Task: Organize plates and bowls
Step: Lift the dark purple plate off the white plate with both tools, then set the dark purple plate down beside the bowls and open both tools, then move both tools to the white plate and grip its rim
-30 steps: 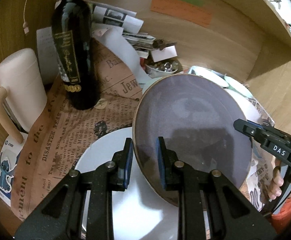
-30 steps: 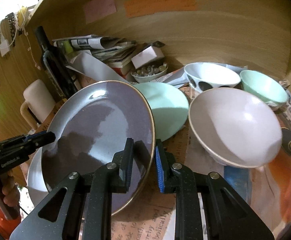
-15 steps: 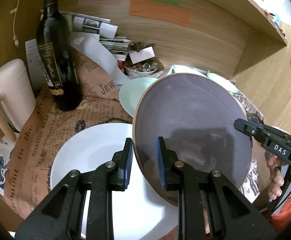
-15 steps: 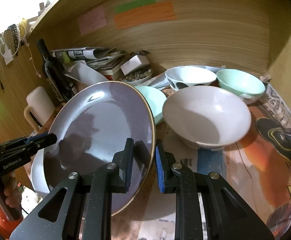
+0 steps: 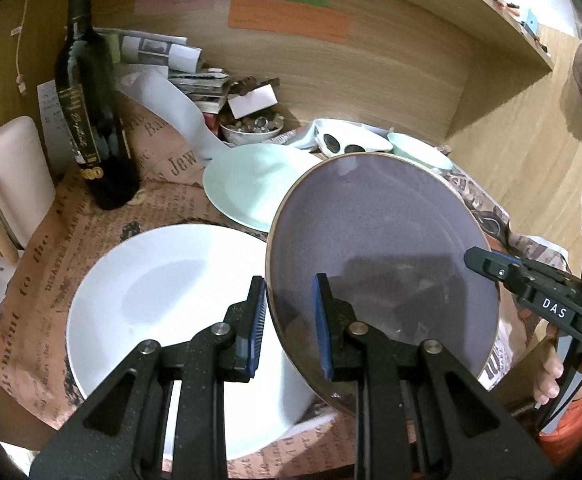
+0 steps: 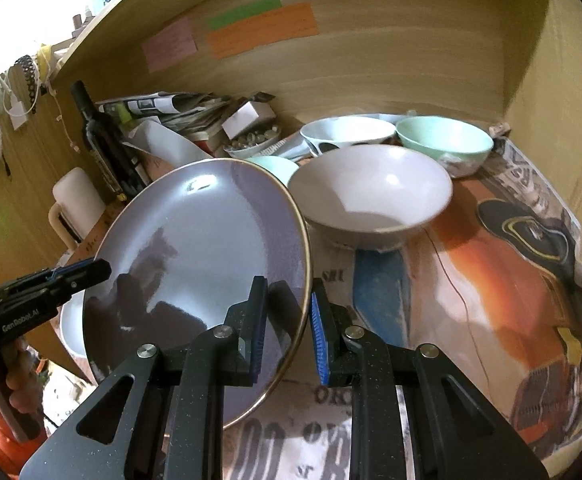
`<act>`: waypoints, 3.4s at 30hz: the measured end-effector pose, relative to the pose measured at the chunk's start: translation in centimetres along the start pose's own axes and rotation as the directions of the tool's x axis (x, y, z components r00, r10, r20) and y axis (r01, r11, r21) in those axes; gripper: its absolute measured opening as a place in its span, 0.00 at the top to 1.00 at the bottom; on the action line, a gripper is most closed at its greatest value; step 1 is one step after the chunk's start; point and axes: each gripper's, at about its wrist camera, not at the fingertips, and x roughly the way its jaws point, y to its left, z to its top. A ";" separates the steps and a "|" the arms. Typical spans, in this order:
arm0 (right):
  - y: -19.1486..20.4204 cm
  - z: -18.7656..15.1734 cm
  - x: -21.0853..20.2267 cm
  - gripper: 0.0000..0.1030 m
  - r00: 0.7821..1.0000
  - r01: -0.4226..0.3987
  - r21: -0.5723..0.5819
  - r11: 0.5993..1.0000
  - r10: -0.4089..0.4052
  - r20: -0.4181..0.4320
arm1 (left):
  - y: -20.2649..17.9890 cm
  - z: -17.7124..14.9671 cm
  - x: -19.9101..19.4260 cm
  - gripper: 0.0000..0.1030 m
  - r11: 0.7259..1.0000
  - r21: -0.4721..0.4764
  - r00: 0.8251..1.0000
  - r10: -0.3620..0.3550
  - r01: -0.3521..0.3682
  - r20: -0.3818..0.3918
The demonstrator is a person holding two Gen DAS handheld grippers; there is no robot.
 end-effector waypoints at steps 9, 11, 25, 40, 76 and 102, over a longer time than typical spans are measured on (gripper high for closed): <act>-1.8 -1.6 -0.8 0.82 1.000 0.016 0.029 0.999 -0.016 -0.019 | -1.6 -1.3 0.6 0.78 1.000 0.003 0.999 -0.025 0.025 -0.030; -2.1 -1.9 -0.9 0.81 0.999 0.020 0.034 0.999 -0.020 -0.025 | -2.0 -1.6 0.8 0.78 1.000 0.005 0.999 -0.030 0.030 -0.038; -4.7 -3.9 -0.6 0.81 0.995 0.065 0.085 0.994 -0.058 -0.082 | -4.2 -3.0 3.3 0.78 0.998 0.023 0.991 -0.057 0.061 -0.120; -6.2 -4.0 0.0 0.79 0.991 0.093 0.111 0.989 -0.082 -0.102 | -5.5 -3.0 5.3 0.78 0.997 0.052 0.987 -0.055 0.063 -0.152; 1.1 0.5 -2.8 0.29 0.990 0.046 -0.036 0.998 -0.041 0.133 | 0.9 -0.1 -3.5 0.26 0.996 0.001 0.984 0.090 -0.091 0.157; 9.9 2.0 6.1 0.24 0.996 -0.087 -0.152 0.985 0.084 -0.028 | 11.5 -2.5 -4.0 0.19 0.968 -0.098 0.965 0.242 -0.232 0.098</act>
